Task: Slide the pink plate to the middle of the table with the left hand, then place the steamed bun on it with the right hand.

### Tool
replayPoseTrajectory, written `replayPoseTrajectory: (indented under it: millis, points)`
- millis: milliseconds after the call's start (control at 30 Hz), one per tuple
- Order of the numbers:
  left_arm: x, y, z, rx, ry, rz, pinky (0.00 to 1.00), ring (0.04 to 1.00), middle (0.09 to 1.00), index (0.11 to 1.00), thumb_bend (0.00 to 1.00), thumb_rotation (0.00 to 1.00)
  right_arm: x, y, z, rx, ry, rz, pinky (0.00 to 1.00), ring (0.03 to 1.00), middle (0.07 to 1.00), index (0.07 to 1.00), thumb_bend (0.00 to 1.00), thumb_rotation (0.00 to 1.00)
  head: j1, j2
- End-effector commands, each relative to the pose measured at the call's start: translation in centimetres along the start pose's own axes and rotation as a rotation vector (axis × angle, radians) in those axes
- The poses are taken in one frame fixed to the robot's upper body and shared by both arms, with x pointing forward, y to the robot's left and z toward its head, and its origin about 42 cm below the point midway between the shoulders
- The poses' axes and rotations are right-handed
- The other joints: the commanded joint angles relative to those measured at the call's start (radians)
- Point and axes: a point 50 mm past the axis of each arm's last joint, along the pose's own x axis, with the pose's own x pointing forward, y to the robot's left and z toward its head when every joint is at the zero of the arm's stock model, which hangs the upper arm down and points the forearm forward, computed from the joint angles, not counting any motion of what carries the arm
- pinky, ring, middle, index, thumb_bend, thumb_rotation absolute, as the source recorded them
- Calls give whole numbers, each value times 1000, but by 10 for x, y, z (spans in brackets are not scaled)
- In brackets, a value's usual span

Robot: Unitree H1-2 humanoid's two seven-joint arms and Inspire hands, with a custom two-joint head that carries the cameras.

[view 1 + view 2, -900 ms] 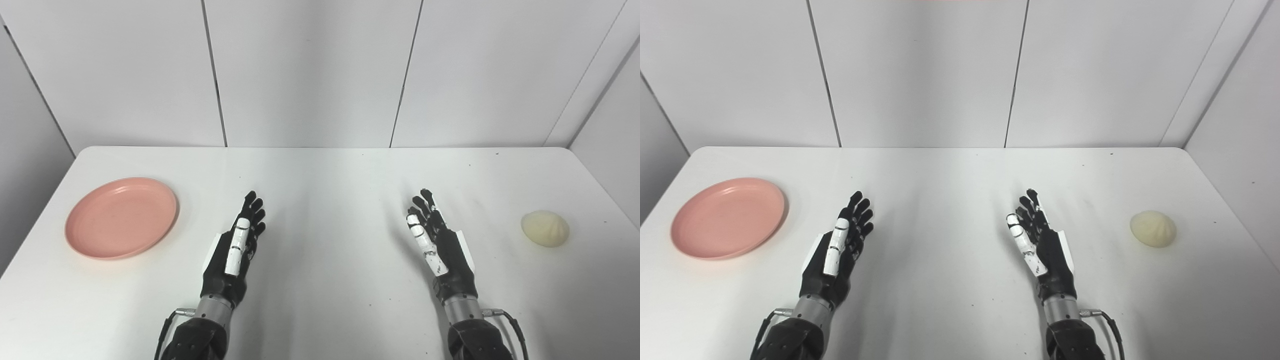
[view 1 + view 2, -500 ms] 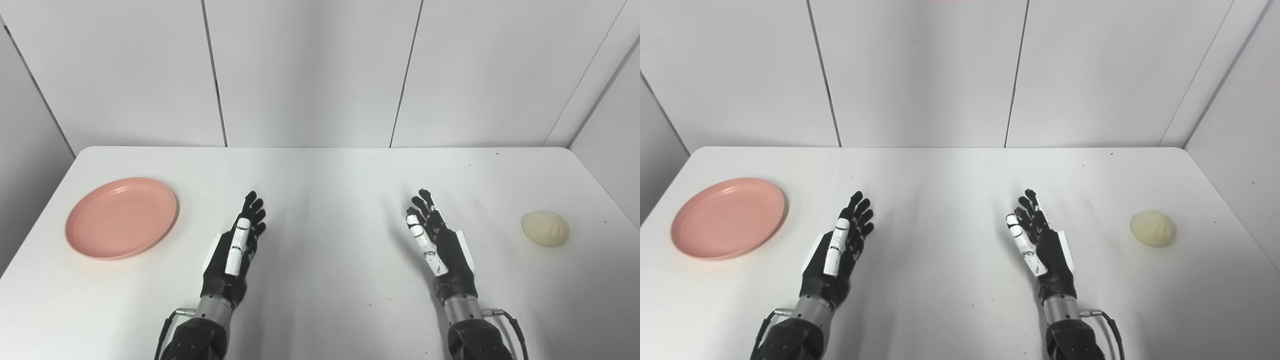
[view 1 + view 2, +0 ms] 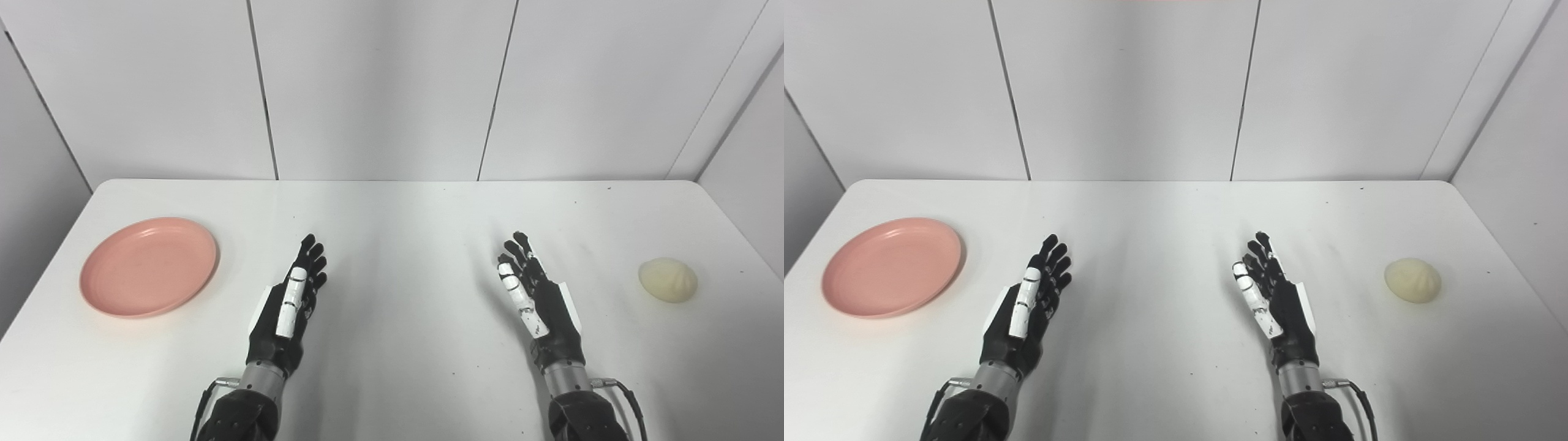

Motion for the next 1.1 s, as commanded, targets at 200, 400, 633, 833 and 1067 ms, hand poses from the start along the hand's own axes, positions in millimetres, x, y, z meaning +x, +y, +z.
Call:
replayPoseTrajectory:
  millis: [200,400,633,833,1067]
  points:
    - [15,-18,-6,14,-38,-7,1000,1000,1000,1000,556,990,8,-15,5,9,-95,15,948,925,949,972,577,782,185,-89]
    - [25,-27,-21,28,-64,43,1000,1000,1000,1000,604,969,5,-32,-7,26,-97,27,989,941,961,989,537,801,289,-157]
    - [45,-23,-17,29,-129,139,1000,1000,996,987,616,985,2,-36,-10,76,-86,15,1000,951,972,997,434,803,342,-219]
    - [57,-2,8,-19,-216,184,984,967,952,949,629,1000,3,-34,-10,84,-93,16,1000,965,982,1000,375,815,343,-231]
    - [63,26,45,-36,-275,224,980,926,899,886,690,1000,3,-31,-7,81,-98,27,1000,970,988,1000,345,818,345,-236]
